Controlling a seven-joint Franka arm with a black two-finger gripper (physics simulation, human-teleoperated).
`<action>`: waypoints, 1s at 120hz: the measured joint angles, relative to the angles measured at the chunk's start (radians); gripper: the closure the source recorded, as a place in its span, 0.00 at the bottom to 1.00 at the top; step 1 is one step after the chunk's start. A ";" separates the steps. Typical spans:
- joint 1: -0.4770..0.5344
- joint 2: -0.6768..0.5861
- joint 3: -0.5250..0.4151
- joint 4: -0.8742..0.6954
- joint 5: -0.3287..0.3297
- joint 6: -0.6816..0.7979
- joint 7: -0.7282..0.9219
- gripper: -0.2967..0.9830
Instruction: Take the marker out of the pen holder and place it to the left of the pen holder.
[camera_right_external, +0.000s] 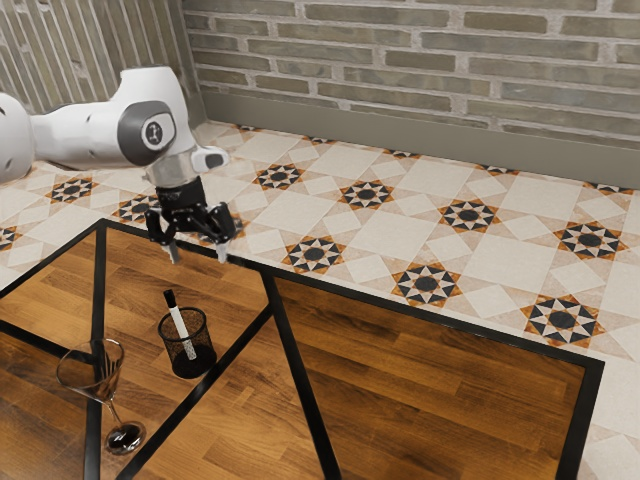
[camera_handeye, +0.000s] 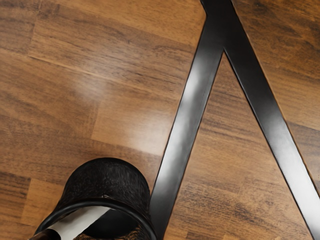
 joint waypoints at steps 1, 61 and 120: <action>0.001 -0.001 0.007 -0.001 -0.002 0.001 0.000 0.23; 0.000 -0.060 0.093 -0.194 -0.028 0.058 0.017 0.23; 0.004 0.056 0.109 -0.096 -0.037 0.049 0.030 0.43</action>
